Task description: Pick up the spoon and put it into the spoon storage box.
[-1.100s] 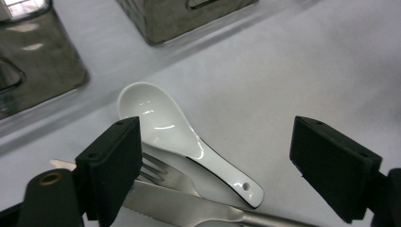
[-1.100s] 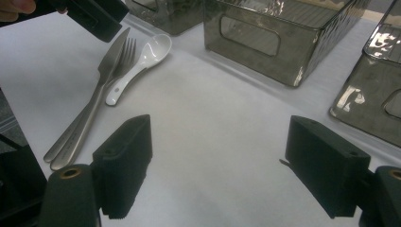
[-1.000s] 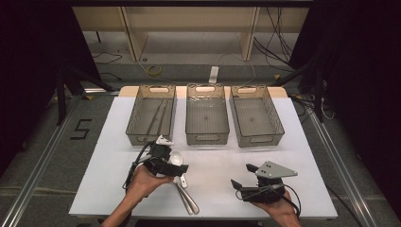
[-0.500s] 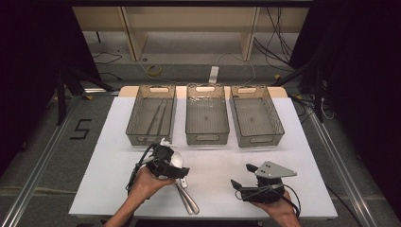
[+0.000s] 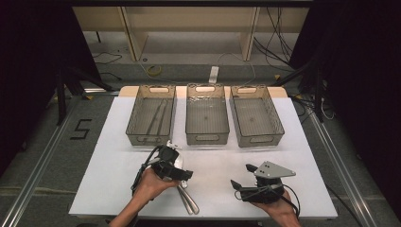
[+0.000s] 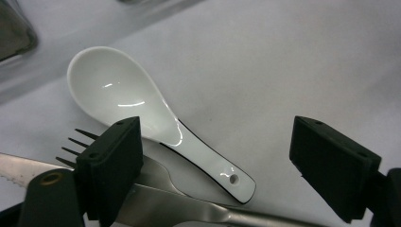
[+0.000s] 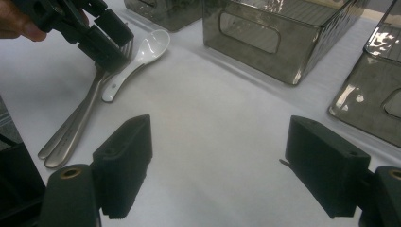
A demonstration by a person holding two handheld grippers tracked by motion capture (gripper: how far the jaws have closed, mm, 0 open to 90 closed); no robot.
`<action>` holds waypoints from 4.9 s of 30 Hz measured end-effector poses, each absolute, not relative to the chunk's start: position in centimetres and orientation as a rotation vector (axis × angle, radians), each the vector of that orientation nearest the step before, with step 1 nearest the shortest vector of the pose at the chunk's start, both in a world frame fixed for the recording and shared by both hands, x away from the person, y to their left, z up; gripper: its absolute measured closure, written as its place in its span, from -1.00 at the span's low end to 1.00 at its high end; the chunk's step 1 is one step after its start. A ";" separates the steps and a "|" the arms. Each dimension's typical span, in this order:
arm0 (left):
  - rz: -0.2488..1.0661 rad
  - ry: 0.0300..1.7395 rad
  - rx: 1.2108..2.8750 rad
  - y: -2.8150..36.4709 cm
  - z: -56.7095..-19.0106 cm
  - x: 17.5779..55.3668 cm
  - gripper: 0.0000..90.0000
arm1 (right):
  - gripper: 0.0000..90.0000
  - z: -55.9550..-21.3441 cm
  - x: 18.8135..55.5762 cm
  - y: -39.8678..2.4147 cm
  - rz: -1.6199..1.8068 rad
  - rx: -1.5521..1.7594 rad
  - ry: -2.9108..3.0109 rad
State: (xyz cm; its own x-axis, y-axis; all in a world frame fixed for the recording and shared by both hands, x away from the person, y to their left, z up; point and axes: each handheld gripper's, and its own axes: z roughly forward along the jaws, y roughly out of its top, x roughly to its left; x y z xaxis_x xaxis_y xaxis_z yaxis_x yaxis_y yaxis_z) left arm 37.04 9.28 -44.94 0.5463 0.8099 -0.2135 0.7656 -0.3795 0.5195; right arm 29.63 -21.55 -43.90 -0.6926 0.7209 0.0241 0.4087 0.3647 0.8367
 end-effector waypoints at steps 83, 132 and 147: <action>0.346 1.285 2.426 7.4 -46.6 37.4 0.26 | -0.43 -43.8 29.1 -20.8 1.192 0.932 2.298; 0.314 1.257 2.320 6.5 -46.3 39.0 0.52 | -0.43 -43.8 29.3 -20.7 1.185 0.924 2.309; 0.326 1.276 2.468 6.2 -46.6 38.0 0.16 | -0.43 -43.8 29.3 -20.7 1.186 0.924 2.308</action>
State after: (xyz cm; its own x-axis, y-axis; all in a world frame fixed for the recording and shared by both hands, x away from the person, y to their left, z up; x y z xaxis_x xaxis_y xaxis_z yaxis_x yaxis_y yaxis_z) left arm 38.01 6.21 -46.62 0.5698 0.8205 0.0456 0.7420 -0.5376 0.4004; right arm 29.28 -20.70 -43.80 -0.7093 0.7039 -0.0380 0.3788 0.4261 0.8215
